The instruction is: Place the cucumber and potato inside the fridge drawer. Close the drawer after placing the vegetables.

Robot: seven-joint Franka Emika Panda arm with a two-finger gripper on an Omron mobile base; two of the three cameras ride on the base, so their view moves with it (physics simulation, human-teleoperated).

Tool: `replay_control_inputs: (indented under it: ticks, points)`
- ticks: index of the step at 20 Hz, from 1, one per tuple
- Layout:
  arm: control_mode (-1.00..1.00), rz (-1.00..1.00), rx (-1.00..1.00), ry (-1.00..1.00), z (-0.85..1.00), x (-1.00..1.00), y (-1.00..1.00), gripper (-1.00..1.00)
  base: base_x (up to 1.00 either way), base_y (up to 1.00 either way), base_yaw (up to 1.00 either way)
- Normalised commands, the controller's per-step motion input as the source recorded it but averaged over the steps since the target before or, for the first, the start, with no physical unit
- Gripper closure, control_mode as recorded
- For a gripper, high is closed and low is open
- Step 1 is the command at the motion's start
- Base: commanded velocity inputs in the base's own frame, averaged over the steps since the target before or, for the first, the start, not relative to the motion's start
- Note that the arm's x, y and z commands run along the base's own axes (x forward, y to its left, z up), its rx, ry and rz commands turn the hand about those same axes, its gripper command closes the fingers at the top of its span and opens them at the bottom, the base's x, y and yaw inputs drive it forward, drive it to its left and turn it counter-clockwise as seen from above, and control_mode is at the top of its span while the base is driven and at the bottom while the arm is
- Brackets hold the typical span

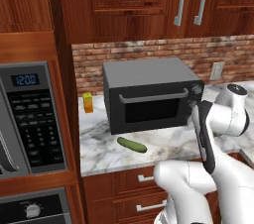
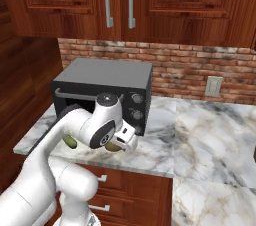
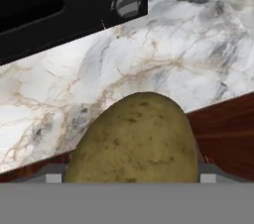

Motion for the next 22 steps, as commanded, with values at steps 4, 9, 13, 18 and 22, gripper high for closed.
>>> replay_control_inputs:
  ticks: [4,9,13,18,22]
  points:
    - [-1.00,0.00,-0.14,-0.20,1.00,-0.74,0.25,1.00,0.00,0.00,0.00]
    - [-1.00,0.01,-0.16,-0.04,0.88,-0.09,0.71,1.00,0.00,0.00,0.00]
    - [-1.00,0.03,-0.13,0.01,0.27,0.09,0.71,1.00,0.00,0.00,0.00]
    - [-1.00,0.00,-0.02,0.00,-0.02,0.01,0.07,1.00,0.00,0.00,0.00]
    - [-1.00,0.00,-0.01,-0.01,-0.07,0.00,0.00,1.00,0.00,0.00,0.00]
